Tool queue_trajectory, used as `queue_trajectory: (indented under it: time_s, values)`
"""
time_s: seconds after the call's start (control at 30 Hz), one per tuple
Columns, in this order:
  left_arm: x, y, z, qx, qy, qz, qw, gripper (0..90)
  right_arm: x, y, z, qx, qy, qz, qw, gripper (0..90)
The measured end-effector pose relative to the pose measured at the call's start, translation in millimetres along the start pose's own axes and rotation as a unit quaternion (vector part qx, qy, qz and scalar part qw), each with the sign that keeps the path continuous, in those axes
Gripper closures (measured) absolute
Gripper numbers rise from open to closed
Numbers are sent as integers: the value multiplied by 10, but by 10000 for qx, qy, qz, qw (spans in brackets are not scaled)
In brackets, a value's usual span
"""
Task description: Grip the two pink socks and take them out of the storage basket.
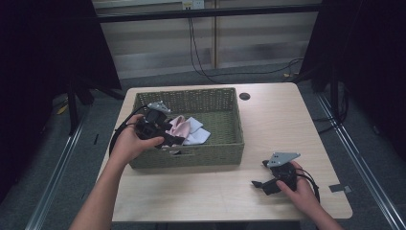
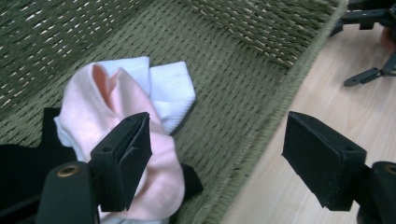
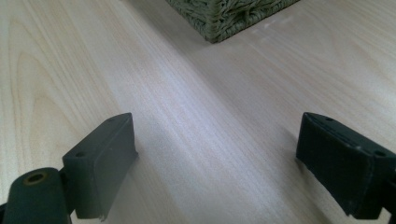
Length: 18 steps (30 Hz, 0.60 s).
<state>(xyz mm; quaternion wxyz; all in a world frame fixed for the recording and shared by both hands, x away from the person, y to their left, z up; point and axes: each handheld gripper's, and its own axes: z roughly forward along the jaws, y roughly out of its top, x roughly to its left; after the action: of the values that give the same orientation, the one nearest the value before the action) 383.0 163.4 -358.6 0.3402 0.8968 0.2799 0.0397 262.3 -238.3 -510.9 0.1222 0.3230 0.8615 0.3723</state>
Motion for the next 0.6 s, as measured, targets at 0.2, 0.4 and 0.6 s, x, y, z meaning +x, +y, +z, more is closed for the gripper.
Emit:
queue_trajectory:
  time_s: [0.2, 0.4, 0.6]
  values:
    - [109, 35, 11, 28, 85, -126, 9999, 234, 0, 0, 0, 0, 0, -1, 10000, 110]
    - [212, 42, 33, 143, 167, -143, 9997, 234, 0, 0, 0, -1, 1, -3, 10000, 110]
    - [307, 35, 80, 209, 277, -200, 9992, 236, 0, 0, 0, 1, 0, 3, 10000, 110]
